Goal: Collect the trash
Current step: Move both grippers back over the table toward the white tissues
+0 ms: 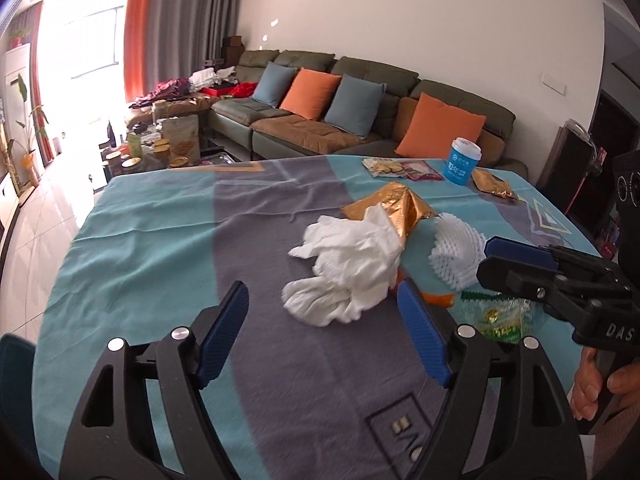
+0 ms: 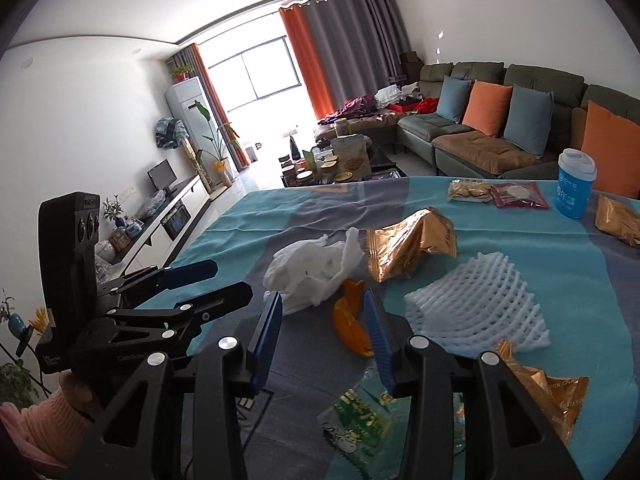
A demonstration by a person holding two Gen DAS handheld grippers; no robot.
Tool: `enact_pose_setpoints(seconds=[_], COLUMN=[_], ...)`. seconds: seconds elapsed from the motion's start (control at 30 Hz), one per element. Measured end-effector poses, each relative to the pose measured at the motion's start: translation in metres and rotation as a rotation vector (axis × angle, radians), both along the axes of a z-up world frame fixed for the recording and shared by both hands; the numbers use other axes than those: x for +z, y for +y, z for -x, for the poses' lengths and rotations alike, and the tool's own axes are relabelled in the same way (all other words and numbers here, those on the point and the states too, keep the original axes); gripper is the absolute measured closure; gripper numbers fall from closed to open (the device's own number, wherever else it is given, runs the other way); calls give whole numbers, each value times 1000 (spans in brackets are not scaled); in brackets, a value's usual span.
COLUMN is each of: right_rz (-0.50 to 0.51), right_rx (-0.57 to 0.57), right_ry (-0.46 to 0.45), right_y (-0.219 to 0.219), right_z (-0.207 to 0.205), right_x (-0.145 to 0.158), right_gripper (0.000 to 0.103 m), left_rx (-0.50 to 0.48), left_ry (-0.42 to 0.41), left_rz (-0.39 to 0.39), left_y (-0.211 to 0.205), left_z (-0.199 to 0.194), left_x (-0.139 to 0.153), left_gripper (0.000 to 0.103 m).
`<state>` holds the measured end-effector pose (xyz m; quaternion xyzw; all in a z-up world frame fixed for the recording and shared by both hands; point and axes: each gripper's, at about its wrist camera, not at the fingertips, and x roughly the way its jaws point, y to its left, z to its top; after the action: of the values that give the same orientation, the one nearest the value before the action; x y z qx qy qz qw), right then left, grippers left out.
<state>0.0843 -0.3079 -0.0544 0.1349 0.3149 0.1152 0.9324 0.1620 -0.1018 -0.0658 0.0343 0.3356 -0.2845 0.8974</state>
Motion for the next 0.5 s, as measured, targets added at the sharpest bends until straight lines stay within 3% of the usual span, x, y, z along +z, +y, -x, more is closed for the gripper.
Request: enact_pose_setpoints(seconds=[0.2, 0.3, 0.43, 0.5], right_rz=[-3, -4, -5, -5], right_rx=[-7, -8, 2, 9], right_ry=[22, 29, 35, 39], right_y=[-11, -12, -11, -7], right_z=[-2, -4, -7, -8], right_x=[-9, -12, -14, -15], right_gripper=[63, 63, 63, 63], left_rx=[-22, -25, -36, -37], left_ry=[40, 74, 120, 123], left_rz=[-41, -44, -31, -29], left_y=[-29, -35, -34, -34], left_z=[-24, -35, -43, -44], left_x=[-12, -19, -27, -28], left_gripper=[31, 45, 74, 79])
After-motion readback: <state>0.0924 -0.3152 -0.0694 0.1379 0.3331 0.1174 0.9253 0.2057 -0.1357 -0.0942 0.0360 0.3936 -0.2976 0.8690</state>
